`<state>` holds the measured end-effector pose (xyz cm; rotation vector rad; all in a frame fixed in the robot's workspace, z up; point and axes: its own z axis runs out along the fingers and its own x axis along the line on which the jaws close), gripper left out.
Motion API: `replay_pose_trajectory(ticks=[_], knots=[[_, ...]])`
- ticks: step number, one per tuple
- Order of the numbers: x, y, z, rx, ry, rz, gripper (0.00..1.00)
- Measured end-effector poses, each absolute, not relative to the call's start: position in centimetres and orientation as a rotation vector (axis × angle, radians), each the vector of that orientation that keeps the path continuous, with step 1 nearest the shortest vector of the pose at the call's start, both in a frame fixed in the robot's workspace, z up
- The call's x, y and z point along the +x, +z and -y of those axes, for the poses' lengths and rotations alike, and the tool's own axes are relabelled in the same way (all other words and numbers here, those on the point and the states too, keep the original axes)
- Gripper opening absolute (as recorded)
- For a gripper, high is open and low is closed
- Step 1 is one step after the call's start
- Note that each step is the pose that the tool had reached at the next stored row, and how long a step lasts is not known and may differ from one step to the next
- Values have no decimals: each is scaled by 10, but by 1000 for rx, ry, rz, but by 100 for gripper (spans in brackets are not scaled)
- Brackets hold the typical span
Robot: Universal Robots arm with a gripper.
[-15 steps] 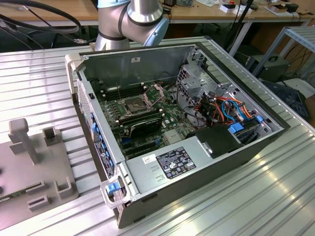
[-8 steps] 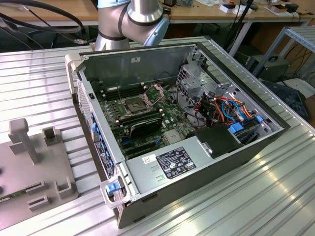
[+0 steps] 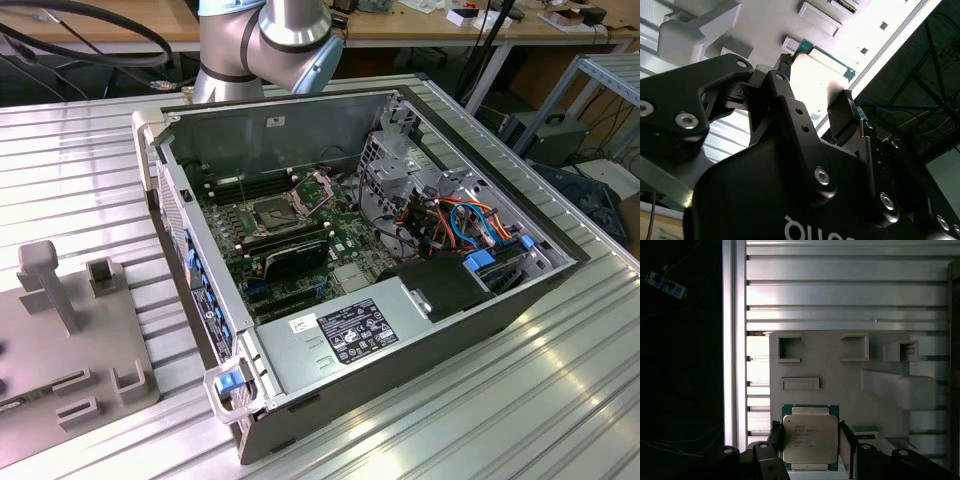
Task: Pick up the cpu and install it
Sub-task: 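Pick up the cpu and move it towards the insertion slot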
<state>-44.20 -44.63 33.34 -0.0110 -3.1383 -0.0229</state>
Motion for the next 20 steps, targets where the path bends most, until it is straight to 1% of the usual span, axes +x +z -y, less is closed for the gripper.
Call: replay_pose_trajectory(ticks=[20], knots=[[-434, 333, 446, -11, -23, 3138, 55]])
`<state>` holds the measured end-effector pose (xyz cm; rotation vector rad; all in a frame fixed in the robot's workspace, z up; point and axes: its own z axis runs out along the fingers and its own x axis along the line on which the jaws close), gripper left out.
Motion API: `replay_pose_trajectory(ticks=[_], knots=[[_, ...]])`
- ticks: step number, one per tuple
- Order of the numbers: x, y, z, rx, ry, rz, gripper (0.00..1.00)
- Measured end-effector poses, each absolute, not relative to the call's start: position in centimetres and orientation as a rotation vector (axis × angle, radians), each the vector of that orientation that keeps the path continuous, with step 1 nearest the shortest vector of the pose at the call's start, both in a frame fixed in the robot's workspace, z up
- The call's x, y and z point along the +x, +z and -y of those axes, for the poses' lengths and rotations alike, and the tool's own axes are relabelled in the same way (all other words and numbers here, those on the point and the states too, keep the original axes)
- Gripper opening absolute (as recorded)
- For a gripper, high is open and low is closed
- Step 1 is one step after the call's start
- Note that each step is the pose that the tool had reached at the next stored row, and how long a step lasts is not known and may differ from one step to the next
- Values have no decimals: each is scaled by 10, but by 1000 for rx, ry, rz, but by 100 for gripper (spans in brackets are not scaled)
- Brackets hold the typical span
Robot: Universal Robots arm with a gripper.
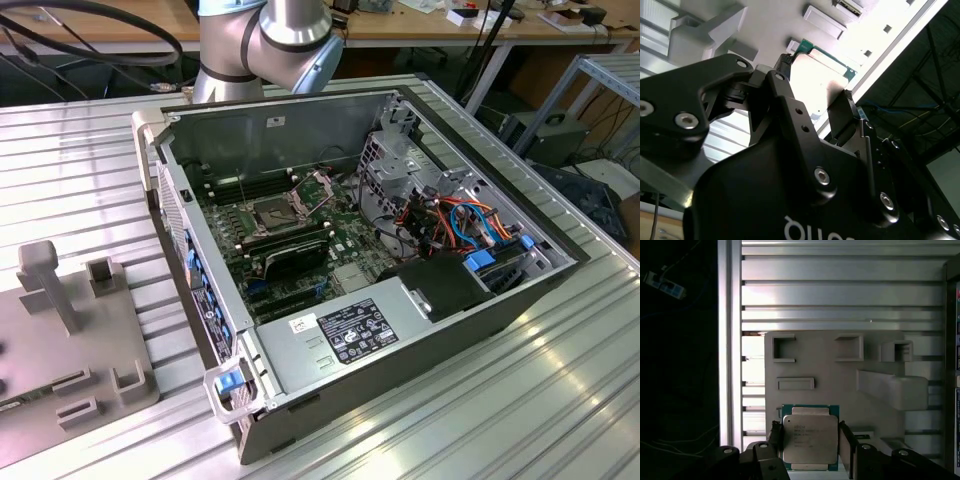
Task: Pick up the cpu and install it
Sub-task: 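Pick up the cpu and move it towards the insertion slot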
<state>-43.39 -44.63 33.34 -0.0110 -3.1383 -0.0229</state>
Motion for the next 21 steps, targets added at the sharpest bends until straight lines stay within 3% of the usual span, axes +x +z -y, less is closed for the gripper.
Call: replay_pose_trajectory(ticks=[21], knots=[[-427, 338, 446, -11, -23, 3138, 55]])
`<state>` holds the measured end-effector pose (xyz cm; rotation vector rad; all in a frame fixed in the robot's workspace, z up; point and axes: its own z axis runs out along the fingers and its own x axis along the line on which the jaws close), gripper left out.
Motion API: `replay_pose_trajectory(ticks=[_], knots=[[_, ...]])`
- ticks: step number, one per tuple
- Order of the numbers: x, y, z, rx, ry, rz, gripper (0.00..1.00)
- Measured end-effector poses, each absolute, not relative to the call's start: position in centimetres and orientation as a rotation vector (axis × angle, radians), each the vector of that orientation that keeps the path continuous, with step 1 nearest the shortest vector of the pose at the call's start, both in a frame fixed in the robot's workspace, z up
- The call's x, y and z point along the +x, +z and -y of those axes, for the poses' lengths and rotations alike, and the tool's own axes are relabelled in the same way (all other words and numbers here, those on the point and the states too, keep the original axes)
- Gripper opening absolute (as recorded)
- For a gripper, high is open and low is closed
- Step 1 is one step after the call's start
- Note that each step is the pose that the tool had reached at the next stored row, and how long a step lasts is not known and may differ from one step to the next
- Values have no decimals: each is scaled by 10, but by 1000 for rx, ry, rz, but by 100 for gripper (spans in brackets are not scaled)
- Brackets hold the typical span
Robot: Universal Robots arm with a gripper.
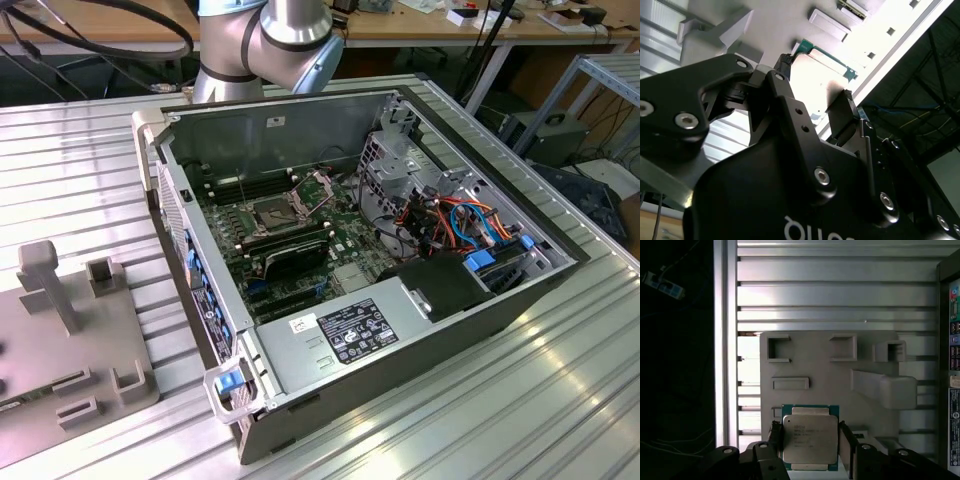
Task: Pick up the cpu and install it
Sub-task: 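Pick up the cpu and move it towards the insertion slot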
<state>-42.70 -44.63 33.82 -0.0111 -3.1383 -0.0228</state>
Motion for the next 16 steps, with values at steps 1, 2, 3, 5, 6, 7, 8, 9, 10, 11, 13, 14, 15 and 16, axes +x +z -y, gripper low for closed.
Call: replay_pose_trajectory(ticks=[1, 2, 3, 5, 6, 7, 8, 9, 10, 11, 13, 14, 15, 16], knots=[[-427, 340, 446, -11, -23, 3138, 55], [-427, 341, 446, -11, -23, 3138, 55], [-427, 343, 446, -11, -23, 3138, 55], [-427, 346, 446, -11, -23, 3138, 55], [-427, 347, 446, -11, -23, 3138, 55], [-427, 349, 446, -11, -23, 3138, 55], [-427, 350, 446, -11, -23, 3138, 55], [-427, 352, 446, -11, -23, 3138, 55], [-427, 353, 446, -11, -23, 3138, 55], [-427, 354, 446, -11, -23, 3138, 55], [-427, 354, 446, -11, -23, 3138, 55], [-427, 354, 446, -11, -23, 3138, 55], [-427, 354, 446, -11, -23, 3138, 55], [-427, 354, 446, -11, -23, 3138, 55]])
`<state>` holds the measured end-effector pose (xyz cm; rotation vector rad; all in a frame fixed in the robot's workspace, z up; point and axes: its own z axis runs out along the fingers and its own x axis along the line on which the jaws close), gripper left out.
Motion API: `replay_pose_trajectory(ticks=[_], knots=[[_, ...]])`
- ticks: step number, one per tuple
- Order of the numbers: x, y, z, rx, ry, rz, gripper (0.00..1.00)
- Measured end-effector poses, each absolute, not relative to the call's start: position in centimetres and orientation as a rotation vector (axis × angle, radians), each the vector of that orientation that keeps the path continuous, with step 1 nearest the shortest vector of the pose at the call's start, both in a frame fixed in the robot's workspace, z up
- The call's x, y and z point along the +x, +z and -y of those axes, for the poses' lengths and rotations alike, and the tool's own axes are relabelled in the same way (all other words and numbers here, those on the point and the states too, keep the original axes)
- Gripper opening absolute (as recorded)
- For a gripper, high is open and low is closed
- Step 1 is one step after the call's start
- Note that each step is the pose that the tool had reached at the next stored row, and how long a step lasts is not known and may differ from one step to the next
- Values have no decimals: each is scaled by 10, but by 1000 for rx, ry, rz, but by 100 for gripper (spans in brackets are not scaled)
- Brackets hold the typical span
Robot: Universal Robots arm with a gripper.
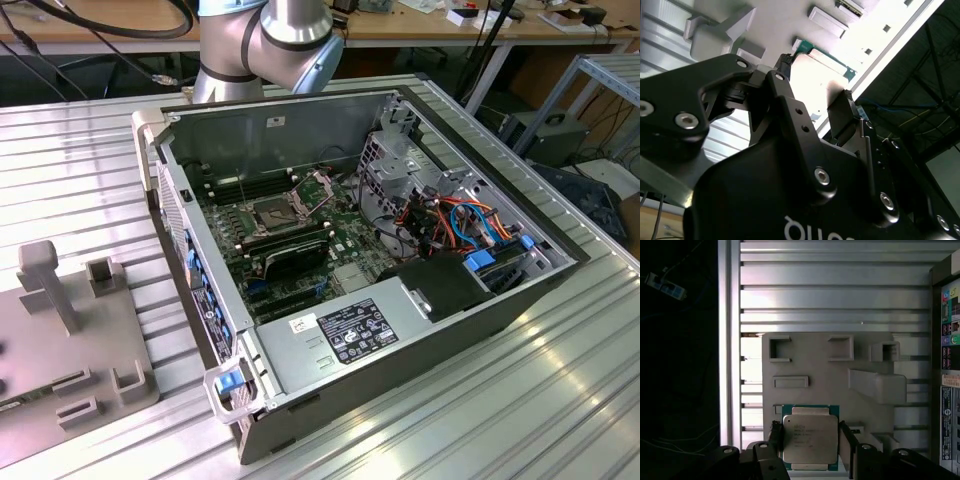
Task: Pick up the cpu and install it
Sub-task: 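Pick up the cpu and move it towards the insertion slot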
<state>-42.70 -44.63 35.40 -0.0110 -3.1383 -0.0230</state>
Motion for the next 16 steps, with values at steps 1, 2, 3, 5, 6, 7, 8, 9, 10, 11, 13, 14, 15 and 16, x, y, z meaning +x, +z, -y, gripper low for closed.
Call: replay_pose_trajectory(ticks=[1, 2, 3, 5, 6, 7, 8, 9, 10, 11, 13, 14, 15, 16], knots=[[-427, 354, 446, -11, -23, 3138, 55], [-427, 354, 446, -11, -23, 3138, 55], [-427, 354, 446, -11, -23, 3138, 55], [-427, 354, 446, -11, -23, 3138, 55], [-426, 354, 446, -11, -23, 3138, 55], [-426, 354, 446, -11, -23, 3138, 55], [-425, 354, 446, -11, -23, 3138, 55], [-423, 354, 446, -11, -23, 3138, 55], [-423, 354, 446, -11, -23, 3138, 55], [-421, 354, 446, -11, -23, 3138, 55], [-418, 354, 446, -11, -23, 3138, 55], [-416, 354, 446, -11, -23, 3138, 55], [-414, 354, 446, -11, -23, 3138, 55], [-413, 354, 446, -11, -23, 3138, 55]])
